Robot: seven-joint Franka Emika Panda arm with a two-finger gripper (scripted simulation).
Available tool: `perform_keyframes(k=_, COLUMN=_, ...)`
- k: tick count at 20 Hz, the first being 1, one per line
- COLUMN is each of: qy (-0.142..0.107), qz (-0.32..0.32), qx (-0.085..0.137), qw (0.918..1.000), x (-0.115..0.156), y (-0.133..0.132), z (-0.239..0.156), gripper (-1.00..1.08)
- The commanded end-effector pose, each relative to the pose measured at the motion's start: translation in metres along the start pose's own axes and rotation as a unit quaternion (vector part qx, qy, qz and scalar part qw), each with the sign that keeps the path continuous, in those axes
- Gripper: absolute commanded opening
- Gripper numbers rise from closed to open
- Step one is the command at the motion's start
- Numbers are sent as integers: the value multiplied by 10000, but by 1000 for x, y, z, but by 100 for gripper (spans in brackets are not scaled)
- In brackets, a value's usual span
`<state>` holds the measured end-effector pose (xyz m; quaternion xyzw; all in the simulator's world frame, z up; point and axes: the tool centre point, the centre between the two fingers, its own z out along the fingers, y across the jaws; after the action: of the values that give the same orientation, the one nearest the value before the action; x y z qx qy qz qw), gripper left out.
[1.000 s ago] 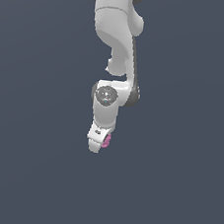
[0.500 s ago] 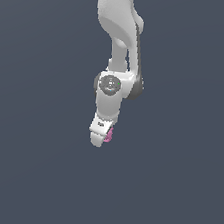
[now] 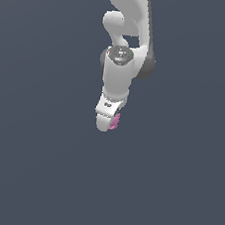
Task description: Pick up the object and move it to a goal position.
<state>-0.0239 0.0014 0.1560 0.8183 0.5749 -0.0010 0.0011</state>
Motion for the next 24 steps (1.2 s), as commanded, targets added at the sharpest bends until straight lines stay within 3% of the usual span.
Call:
perform_keyframes(k=1, qy=-1, qz=-1, qx=-2, qw=10000, x=2, y=-10, z=-24, gripper=-100)
perform_keyframes(k=24, qy=16, qz=-7, qx=5, qw=10000, x=23, y=-96, z=-253, gripper=-100)
